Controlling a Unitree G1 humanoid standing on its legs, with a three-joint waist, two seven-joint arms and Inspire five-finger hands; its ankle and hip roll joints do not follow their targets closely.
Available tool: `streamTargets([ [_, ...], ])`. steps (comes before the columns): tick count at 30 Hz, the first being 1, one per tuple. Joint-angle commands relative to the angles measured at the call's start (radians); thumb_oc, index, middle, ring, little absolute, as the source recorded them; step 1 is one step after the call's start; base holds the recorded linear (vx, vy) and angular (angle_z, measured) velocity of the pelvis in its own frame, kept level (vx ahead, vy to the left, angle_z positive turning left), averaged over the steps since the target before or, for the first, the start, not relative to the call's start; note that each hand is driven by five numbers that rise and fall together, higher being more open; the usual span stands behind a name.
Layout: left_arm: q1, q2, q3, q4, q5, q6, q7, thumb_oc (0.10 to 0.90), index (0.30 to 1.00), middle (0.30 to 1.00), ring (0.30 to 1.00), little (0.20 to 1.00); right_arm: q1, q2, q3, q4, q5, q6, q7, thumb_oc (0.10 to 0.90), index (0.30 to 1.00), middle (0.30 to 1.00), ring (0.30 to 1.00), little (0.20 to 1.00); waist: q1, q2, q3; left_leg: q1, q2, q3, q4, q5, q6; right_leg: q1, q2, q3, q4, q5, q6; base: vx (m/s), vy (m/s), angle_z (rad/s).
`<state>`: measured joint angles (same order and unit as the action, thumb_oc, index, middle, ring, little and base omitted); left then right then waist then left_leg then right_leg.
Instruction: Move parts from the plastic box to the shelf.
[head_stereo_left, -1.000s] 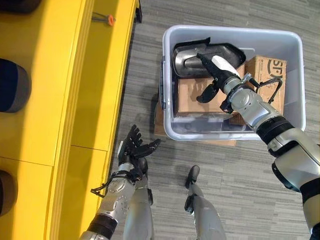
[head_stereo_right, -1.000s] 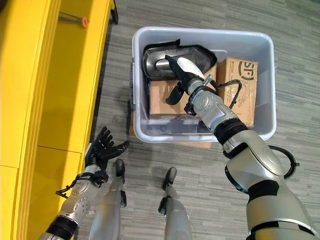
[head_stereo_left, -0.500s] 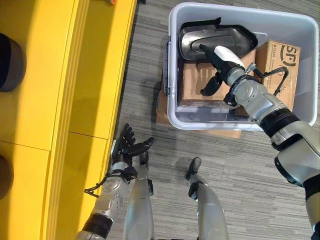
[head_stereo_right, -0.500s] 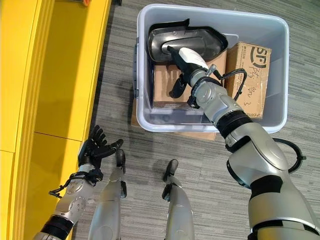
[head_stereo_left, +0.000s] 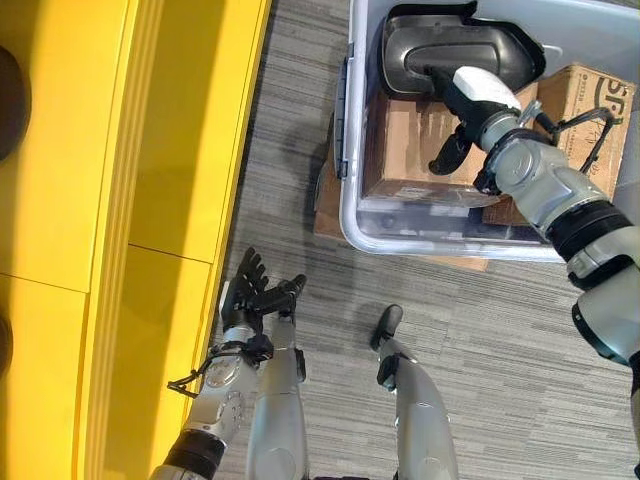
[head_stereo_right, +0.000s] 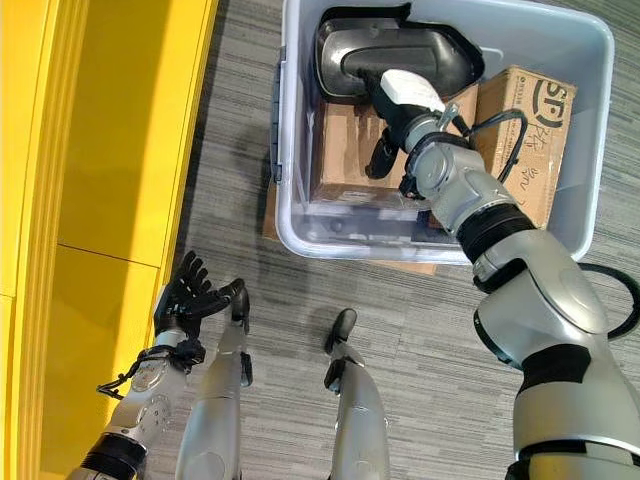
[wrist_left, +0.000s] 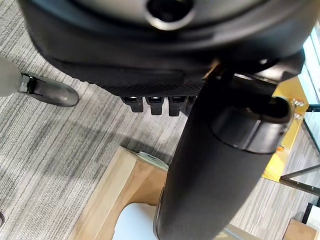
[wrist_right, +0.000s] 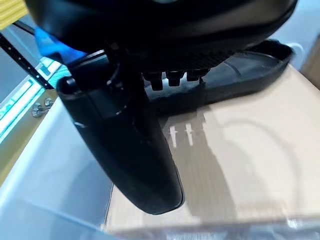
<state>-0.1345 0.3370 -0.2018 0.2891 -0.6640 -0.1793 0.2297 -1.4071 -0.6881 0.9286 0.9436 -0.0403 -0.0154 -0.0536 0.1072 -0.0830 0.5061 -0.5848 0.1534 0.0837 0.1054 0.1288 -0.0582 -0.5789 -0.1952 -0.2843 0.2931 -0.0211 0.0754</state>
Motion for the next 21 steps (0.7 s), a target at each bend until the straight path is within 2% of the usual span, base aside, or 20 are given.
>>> streamTargets([
  [1,0.03,0.035,0.029,-0.161,-0.021,-0.082,0.002,0.9,1.0,1.0,1.0,1.0,-0.225,-0.113,0.07,-0.018,-0.028,-0.018,-0.04,0.9,1.0,1.0,1.0,1.0,0.006,-0.037,0.014,0.04,0.019,0.0,0.14,-0.16,-0.035,0.125,0.0,0.012,-0.047,0.023,0.072,0.02,0.009,0.04],
  [20,0.044,0.049,0.037,-0.174,-0.027,-0.091,0.01,0.9,1.0,1.0,1.0,1.0,-0.315,-0.129,0.143,-0.001,-0.042,-0.014,-0.038,0.9,1.0,1.0,1.0,1.0,0.004,-0.037,0.014,-0.023,0.012,-0.019,0.144,-0.164,-0.028,0.055,0.001,0.017,-0.026,0.017,0.075,0.01,0.0,0.0],
  [21,0.047,0.05,0.038,-0.174,-0.027,-0.09,0.009,0.9,1.0,1.0,1.0,1.0,-0.317,-0.132,0.15,0.004,-0.045,-0.013,-0.035,0.9,1.0,1.0,1.0,1.0,0.005,-0.035,0.014,-0.01,0.014,-0.027,0.145,-0.19,-0.035,0.064,0.004,0.024,-0.017,-0.005,0.083,0.09,-0.011,0.02],
])
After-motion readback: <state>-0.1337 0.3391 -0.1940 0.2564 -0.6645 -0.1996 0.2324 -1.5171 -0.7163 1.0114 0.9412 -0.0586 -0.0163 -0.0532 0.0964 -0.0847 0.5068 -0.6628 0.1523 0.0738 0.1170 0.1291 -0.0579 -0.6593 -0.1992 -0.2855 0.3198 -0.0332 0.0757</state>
